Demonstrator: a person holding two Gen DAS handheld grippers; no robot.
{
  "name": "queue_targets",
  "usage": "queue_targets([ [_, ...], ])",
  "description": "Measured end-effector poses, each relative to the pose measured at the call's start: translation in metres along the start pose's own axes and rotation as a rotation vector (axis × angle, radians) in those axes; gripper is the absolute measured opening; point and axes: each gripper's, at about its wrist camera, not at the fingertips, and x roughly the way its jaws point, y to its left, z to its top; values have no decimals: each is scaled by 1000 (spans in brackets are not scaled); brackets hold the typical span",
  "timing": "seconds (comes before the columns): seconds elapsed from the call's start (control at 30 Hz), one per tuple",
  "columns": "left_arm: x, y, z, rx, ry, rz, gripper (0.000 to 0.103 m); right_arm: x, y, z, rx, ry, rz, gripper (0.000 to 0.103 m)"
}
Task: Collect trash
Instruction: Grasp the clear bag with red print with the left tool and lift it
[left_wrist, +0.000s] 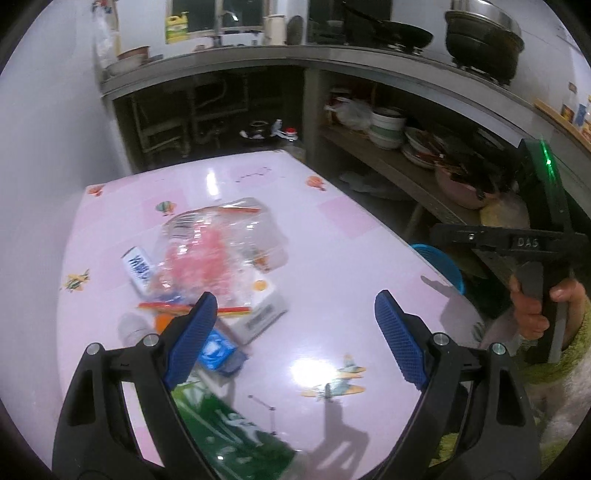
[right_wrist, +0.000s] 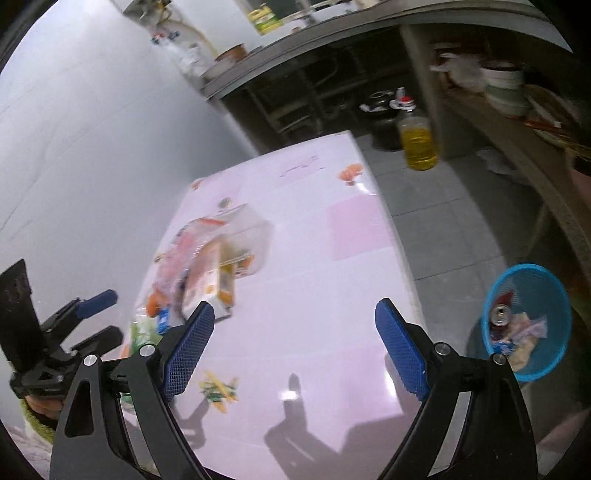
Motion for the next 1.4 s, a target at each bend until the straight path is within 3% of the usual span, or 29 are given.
queue_targets([
  [0.3, 23, 43, 17, -39, 16, 89, 85, 24, 18, 12, 47, 40, 99, 86],
  [0.63, 86, 23, 33, 136, 115, 259, 84, 40, 17, 10, 77, 74, 93, 86],
  [0.9, 122, 17, 31, 215, 202, 357, 56, 42, 10, 11, 95, 73, 82, 86],
  [1.07, 120, 19, 29, 202, 199, 326, 27, 43, 10, 11, 95, 73, 84, 86],
  [1.17, 112, 19, 30, 201, 178, 319, 14, 41, 11, 11, 90, 74, 89, 86],
  [1.4, 94, 25, 36, 187, 107, 321, 3, 42, 15, 13, 77, 71, 88, 86],
])
